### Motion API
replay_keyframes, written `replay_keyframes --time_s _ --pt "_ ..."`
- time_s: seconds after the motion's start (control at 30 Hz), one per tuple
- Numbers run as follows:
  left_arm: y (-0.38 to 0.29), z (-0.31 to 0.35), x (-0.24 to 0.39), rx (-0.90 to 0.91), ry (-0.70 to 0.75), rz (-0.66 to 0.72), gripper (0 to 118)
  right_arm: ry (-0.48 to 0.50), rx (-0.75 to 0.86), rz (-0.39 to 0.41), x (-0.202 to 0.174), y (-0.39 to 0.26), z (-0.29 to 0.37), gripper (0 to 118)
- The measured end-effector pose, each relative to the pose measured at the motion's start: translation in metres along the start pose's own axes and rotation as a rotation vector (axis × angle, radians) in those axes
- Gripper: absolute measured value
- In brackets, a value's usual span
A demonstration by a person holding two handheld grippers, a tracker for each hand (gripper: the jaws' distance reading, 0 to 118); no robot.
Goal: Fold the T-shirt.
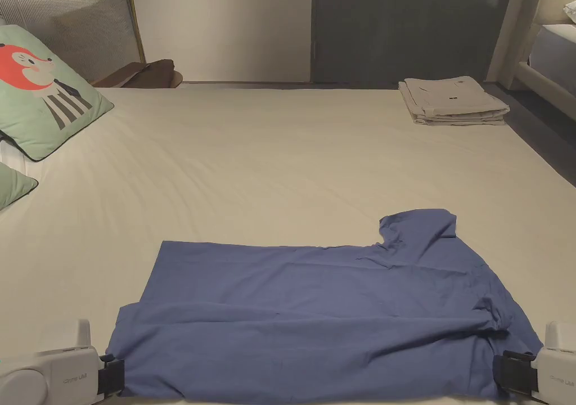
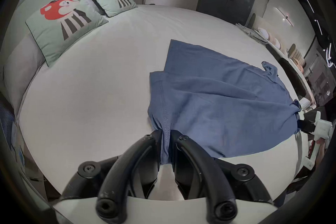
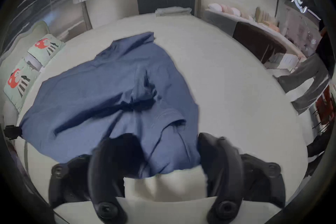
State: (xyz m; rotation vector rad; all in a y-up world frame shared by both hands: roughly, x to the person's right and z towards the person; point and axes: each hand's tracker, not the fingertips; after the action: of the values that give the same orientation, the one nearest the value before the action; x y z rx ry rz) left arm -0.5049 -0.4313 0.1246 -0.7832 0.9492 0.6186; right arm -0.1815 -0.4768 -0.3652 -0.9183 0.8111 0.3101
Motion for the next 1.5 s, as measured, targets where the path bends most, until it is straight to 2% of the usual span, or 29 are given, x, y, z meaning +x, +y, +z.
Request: replay_keyframes --time_s 0.03,0.07,0.1,0.2,0.3,0.43,0.6,0.83,1.07,1.1,1.13,1.17,1.2,1.23,1.27,1.3,1.4,1.5 --pt "-0.001 0.0 0.0 -0.002 0.0 0.0 7 0.018 0.006 -0.002 0.0 0.0 0.0 34" --pt "-0.001 0.0 0.0 -0.004 0.002 -0.001 7 0.044 0.019 -0.002 0.0 0.0 0.003 11" --pt "-0.002 0.001 0.0 -0.005 0.001 -0.001 7 0.048 0.029 -0.003 -0.006 -0.002 0.01 8" --pt "0.0 0.006 -0.002 -0.007 -0.005 0.0 7 0.037 0.041 0.049 -0.01 0.0 0.024 7" --pt "0.002 0.018 -0.005 0.005 -0.016 0.002 7 0.048 0.052 0.038 -0.011 -0.002 0.051 7" --pt "-0.001 0.035 -0.009 0.013 -0.023 0.005 6 0.082 0.072 -0.016 -0.005 -0.009 0.088 7" --pt "-0.024 0.054 -0.018 -0.026 -0.02 0.002 6 0.076 0.053 -0.001 0.002 -0.032 0.117 7" --pt "-0.074 0.063 -0.033 -0.133 -0.001 0.018 6 0.05 -0.044 0.018 0.004 -0.07 0.129 7" --pt "-0.093 0.053 -0.039 -0.147 0.004 0.046 7 0.028 -0.064 0.011 0.008 -0.087 0.117 7" --pt "-0.094 0.051 -0.038 -0.142 0.01 0.036 12 0.022 -0.067 0.017 0.007 -0.09 0.113 8" --pt "-0.095 0.05 -0.037 -0.136 0.018 0.029 25 0.016 -0.069 0.022 0.006 -0.093 0.109 9" --pt "-0.096 0.05 -0.036 -0.118 0.046 0.01 52 0.008 -0.063 0.02 0.007 -0.097 0.109 19" --pt "-0.098 0.051 -0.035 -0.099 0.08 -0.02 72 0.004 -0.057 0.024 0.007 -0.099 0.109 34" --pt "-0.098 0.054 -0.035 -0.085 0.089 -0.023 87 -0.01 -0.055 0.021 0.007 -0.1 0.11 54" --pt "-0.097 0.059 -0.036 -0.059 0.085 -0.013 92 -0.014 -0.038 0.015 0.009 -0.101 0.113 68" --pt "-0.093 0.067 -0.037 0.0 0.052 0.011 93 -0.003 0.017 0.009 0.011 -0.1 0.122 72" --pt "-0.077 0.088 -0.034 0.161 0.012 0.064 93 0.013 0.18 0.01 0.004 -0.085 0.146 75" --pt "-0.058 0.101 -0.016 0.351 0.03 0.027 93 -0.02 0.368 0.026 -0.005 -0.062 0.164 76"
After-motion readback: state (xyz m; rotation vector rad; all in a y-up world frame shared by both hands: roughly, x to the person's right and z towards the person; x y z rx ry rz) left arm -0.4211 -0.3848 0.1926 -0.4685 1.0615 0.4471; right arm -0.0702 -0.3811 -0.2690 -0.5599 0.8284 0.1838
